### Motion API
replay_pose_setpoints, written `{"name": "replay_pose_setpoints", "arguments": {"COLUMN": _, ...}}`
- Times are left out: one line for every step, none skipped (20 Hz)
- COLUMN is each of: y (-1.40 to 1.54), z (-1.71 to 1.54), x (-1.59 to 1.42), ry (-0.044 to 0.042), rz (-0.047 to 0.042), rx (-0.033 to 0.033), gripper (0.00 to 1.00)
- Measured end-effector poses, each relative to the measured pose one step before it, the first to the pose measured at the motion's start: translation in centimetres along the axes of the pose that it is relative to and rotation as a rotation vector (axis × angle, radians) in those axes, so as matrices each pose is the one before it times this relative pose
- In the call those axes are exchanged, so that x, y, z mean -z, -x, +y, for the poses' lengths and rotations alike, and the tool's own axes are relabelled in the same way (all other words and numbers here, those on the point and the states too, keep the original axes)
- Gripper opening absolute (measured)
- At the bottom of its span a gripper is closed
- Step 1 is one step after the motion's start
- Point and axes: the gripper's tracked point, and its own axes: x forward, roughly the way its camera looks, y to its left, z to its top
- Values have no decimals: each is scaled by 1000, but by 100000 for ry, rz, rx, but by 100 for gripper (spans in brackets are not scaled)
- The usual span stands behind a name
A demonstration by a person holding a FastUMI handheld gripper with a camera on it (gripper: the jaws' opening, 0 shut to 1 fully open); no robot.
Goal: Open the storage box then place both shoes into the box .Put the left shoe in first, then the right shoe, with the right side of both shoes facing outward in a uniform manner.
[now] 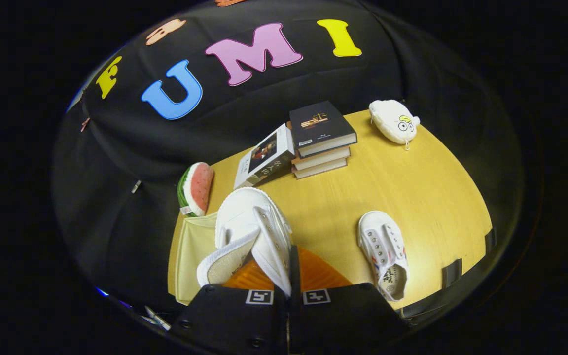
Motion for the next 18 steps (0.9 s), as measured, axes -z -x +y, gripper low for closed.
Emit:
{"name": "replay_pose_setpoints", "arguments": {"y": -81, "z": 1605, "x": 33, "ry": -1377, "rz": 894, "rx": -1973, "gripper": 7}}
{"name": "replay_pose_setpoints", "arguments": {"y": -144, "z": 1571, "x": 219, "ry": -843, "rz": 1289, "rx": -1843, "gripper": 7}}
{"name": "replay_pose_setpoints", "arguments": {"y": -340, "z": 1448, "x": 260, "ry": -715, "rz": 1348, "rx": -1544, "gripper": 7}}
{"name": "replay_pose_setpoints", "arguments": {"y": -459, "z": 1396, "x": 609, "ry": -32, "rz": 2061, "rx": -1277, "gripper": 7}}
{"name": "replay_pose_setpoints", "arguments": {"y": -590, "z": 1087, "x": 699, "ry": -551, "rz": 2334, "rx": -410, "gripper": 7}}
{"name": "replay_pose_setpoints", "arguments": {"y": -810, "z": 746, "x": 961, "ry": -1649, "rz": 3049, "rx": 345, "gripper": 7}}
{"name": "replay_pose_setpoints", "arguments": {"y": -889, "z": 695, "x": 928, "ry": -2370, "rz": 3043, "rx": 550, "gripper": 7}}
{"name": "replay_pose_setpoints", "arguments": {"y": -1004, "z": 562, "x": 927, "ry": -2044, "rz": 2772, "rx": 582, "gripper": 7}}
{"name": "replay_pose_setpoints", "arguments": {"y": -1183, "z": 324, "x": 601, "ry": -1428, "rz": 1973, "rx": 1252, "gripper": 7}}
{"name": "replay_pose_setpoints", "arguments": {"y": -1171, "z": 101, "x": 572, "ry": 966, "rz": 1071, "rx": 1998, "gripper": 7}}
{"name": "replay_pose_setpoints", "arguments": {"y": -1215, "z": -203, "x": 613, "ry": 1337, "rz": 1291, "rx": 3055, "gripper": 7}}
{"name": "replay_pose_setpoints", "arguments": {"y": -1070, "z": -93, "x": 619, "ry": 270, "rz": 1441, "rx": 3082, "gripper": 7}}
{"name": "replay_pose_setpoints", "arguments": {"y": -969, "z": 110, "x": 430, "ry": -775, "rz": 1076, "rx": 1987, "gripper": 7}}
{"name": "replay_pose_setpoints", "arguments": {"y": -789, "z": 299, "x": 320, "ry": -1251, "rz": 672, "rx": 1392, "gripper": 7}}
{"name": "replay_pose_setpoints", "arguments": {"y": -694, "z": 174, "x": 23, "ry": -1094, "rz": 249, "rx": 1542, "gripper": 7}}
{"name": "replay_pose_setpoints", "arguments": {"y": -469, "z": 75, "x": -21, "ry": -1944, "rz": -39, "rx": 2063, "gripper": 7}}
{"name": "replay_pose_setpoints", "arguments": {"y": -505, "z": 192, "x": -15, "ry": -1652, "rz": -20, "rx": 1714, "gripper": 7}}
{"name": "replay_pose_setpoints", "arguments": {"y": -236, "z": -308, "x": 512, "ry": -851, "rz": -1301, "rx": 1310, "gripper": 7}}
